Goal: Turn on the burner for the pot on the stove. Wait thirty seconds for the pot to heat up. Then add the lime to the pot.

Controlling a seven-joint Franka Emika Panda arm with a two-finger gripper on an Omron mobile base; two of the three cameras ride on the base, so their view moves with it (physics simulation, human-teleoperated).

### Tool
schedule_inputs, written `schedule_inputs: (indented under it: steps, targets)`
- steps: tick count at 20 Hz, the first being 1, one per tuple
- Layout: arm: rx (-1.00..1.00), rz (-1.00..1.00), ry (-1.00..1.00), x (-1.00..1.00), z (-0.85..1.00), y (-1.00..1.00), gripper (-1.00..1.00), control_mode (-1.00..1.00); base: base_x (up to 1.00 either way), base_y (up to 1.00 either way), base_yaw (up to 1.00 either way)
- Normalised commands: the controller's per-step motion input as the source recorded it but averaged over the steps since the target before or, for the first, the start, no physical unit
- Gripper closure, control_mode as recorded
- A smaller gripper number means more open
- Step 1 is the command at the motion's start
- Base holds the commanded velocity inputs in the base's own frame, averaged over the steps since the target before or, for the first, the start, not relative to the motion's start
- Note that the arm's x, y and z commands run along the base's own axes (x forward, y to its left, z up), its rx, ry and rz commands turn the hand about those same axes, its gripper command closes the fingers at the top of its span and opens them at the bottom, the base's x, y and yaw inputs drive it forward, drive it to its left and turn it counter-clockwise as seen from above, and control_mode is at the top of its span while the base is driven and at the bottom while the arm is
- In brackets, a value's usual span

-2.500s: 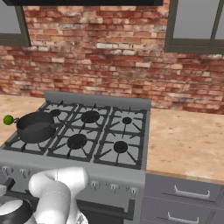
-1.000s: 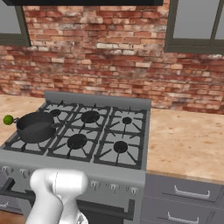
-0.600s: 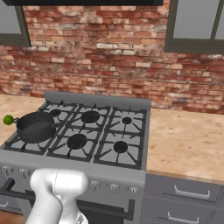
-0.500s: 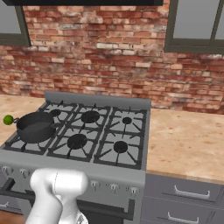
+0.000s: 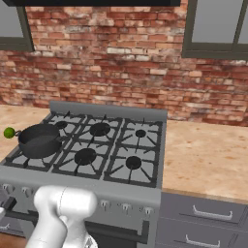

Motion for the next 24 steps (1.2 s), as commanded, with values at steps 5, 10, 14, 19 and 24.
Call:
schedule_inputs:
  steps: [5, 10, 14, 19, 24]
  targets:
    - [-0.01, 0.0, 0.0, 0.09, -0.16, 0.0, -1.0, -1.0, 0.0, 0.0, 0.0]
    - [-0.02, 0.0, 0.0, 0.07, -0.16, 0.0, -1.0, -1.0, 0.0, 0.0, 0.0]
    - [-0.06, 0.0, -0.13, 0.09, 0.0, 0.01, -1.0, -1.0, 0.0, 0.0, 0.0]
    - [-0.06, 0.0, -0.1, 0.13, 0.0, 0.0, -1.0, -1.0, 0.0, 0.0, 0.0]
    - [-0.03, 0.0, -0.02, 0.17, -0.04, 0.06, -1.0, -1.0, 0.0, 0.0, 0.0]
